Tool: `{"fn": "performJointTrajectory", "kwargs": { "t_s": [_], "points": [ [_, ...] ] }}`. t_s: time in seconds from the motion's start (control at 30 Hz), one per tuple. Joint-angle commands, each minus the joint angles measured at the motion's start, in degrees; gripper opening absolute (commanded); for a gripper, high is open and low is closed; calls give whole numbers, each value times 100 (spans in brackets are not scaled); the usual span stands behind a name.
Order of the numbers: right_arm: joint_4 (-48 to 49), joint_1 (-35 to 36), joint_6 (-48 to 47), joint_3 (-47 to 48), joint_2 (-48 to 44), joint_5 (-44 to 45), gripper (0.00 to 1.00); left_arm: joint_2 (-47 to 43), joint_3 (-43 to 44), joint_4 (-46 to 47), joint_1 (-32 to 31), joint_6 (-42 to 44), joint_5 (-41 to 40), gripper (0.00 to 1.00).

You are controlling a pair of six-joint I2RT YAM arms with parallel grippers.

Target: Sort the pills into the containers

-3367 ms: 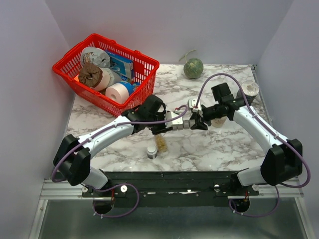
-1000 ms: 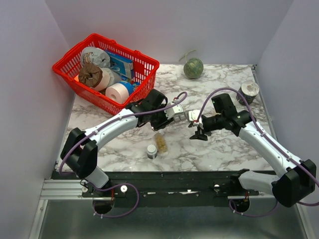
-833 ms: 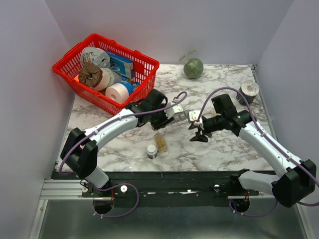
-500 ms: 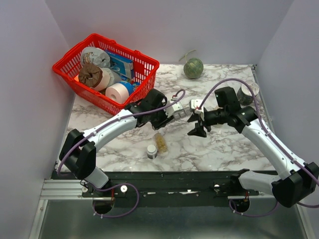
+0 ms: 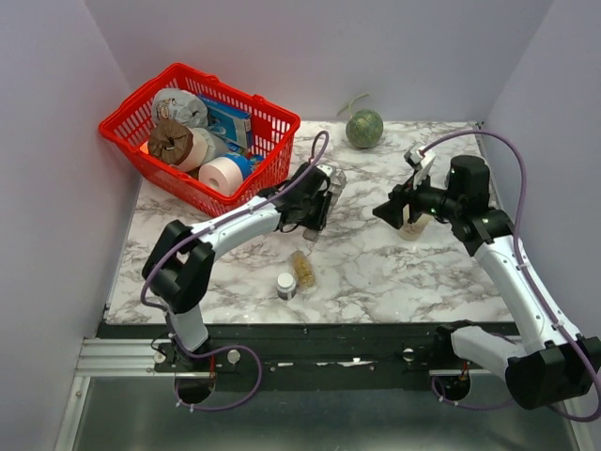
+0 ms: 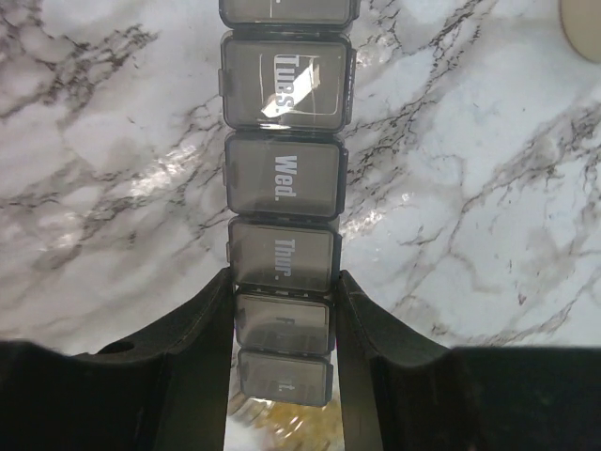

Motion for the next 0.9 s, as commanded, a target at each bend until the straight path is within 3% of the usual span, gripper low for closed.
{"fn": "performJointTrajectory", "kwargs": {
  "t_s": [0.0,0.27,0.33,0.37,0.47,0.7,0.87],
  "points": [
    [554,-257,604,-380,-190,148,75,477,389,-140,-205,-1131,-369,0],
    [783,-381,701,-636,-137,-45,77,1391,741,-202,-460,-1878,-686,12],
    [792,-381,710,-653,-102,-54,77,1514,820,-202,-504,-1931,-721,24],
    [792,-389,710,-662,-102,-80,77,1541,855,-219,-556,-1923,-730,41],
    [818,-389,710,-688,-76,-106,77,1646,1005,-307,-601,-1914,-792,65],
    [792,-407,666,-758,-85,-19,81,1234,988,-369,-610,-1844,-748,86],
    [599,-407,596,-566,-14,156,82,14,496,-159,-522,-1581,-722,93]
  ]
}}
